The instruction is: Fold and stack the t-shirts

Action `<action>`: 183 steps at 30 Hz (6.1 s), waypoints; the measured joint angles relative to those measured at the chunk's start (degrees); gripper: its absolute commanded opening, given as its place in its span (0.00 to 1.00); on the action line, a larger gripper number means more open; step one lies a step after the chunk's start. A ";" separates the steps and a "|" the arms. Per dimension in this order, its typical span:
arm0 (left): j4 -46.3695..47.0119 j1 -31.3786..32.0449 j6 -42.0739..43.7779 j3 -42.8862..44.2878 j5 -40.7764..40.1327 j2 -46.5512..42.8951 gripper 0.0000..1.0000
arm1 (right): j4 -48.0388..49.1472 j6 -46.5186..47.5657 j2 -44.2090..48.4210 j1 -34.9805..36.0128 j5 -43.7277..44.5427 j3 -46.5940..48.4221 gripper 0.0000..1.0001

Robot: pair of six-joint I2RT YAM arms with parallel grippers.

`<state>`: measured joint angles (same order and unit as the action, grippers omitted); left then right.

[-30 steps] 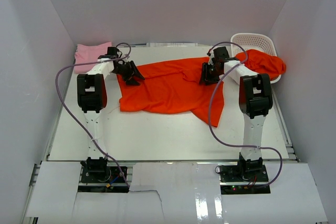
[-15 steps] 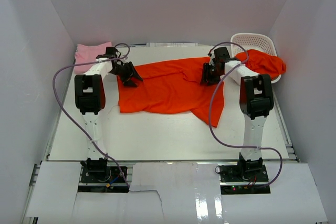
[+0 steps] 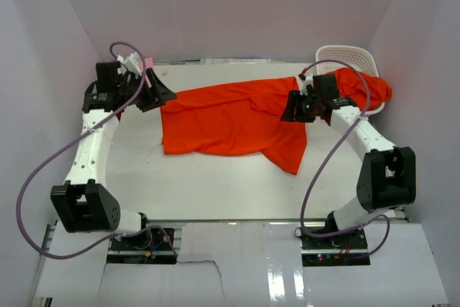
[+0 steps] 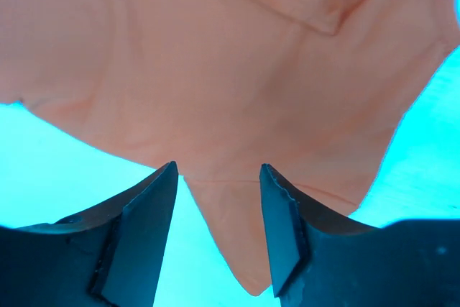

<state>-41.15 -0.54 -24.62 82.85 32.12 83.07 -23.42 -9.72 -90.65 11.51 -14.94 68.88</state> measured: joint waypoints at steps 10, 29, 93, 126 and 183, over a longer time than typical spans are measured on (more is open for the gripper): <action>9.70 -15.23 -3.50 -32.06 4.20 4.37 0.67 | 0.92 -0.33 -3.82 8.37 -10.36 0.76 0.61; 27.96 -18.43 -8.39 -32.63 2.19 5.95 0.68 | -0.26 -11.15 -47.98 24.61 -24.96 48.85 0.62; 35.89 -12.46 -7.74 -42.42 17.99 12.17 0.68 | 21.44 -23.08 -56.13 27.50 -30.67 45.64 0.59; 9.86 -19.93 -0.72 -37.86 16.68 3.91 0.69 | 20.33 -21.18 -55.98 27.08 -30.91 45.59 0.60; 23.74 -1.36 -30.21 -53.72 -14.67 -9.86 0.62 | 17.53 -19.63 -54.55 25.31 -30.86 44.46 0.62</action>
<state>-17.41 -1.89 -54.83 29.12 17.45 73.21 -5.89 -29.34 -145.21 36.82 -45.80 113.34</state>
